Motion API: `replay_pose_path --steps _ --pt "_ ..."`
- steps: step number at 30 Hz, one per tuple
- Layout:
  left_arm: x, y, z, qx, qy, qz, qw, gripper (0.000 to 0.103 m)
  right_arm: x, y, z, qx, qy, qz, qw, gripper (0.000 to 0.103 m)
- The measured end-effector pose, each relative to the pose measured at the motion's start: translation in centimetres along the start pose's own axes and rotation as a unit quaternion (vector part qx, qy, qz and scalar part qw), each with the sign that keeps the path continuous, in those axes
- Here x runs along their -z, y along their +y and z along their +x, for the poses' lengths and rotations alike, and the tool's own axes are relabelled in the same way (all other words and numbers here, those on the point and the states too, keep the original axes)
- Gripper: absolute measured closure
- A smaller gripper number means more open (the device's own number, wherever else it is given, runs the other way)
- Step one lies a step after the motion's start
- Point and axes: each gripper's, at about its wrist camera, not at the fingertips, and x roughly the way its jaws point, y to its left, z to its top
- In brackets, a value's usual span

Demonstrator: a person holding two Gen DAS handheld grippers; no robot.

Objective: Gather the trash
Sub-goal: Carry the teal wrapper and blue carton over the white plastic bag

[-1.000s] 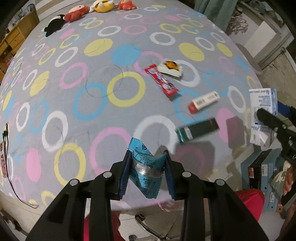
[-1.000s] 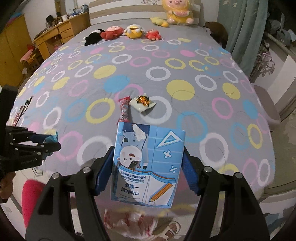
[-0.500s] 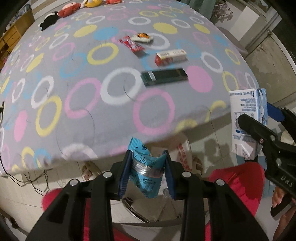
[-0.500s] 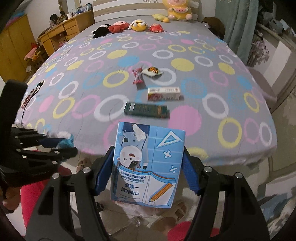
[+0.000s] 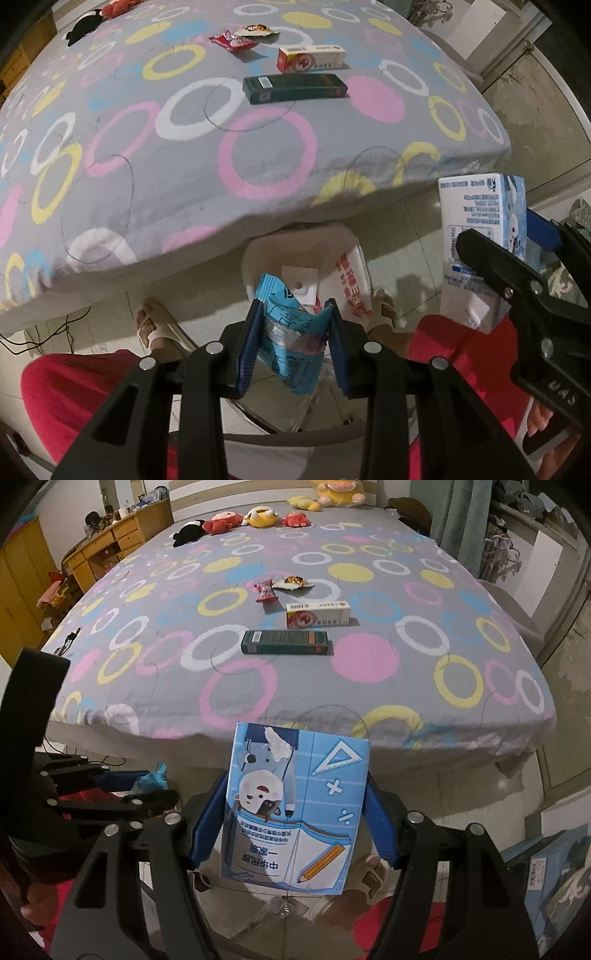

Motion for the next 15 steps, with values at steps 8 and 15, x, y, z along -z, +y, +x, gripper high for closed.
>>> replay_pose_path --steps 8,15 --pt "1.2 0.1 3.2 -0.013 0.008 -0.018 0.9997 0.069 1.9 -0.4 2.8 0.001 0.023 0.017 1.0 0.036" --pt "1.5 -0.1 6.5 -0.023 0.032 -0.003 0.9992 0.069 3.2 -0.8 5.8 0.006 0.049 0.032 0.998 0.036"
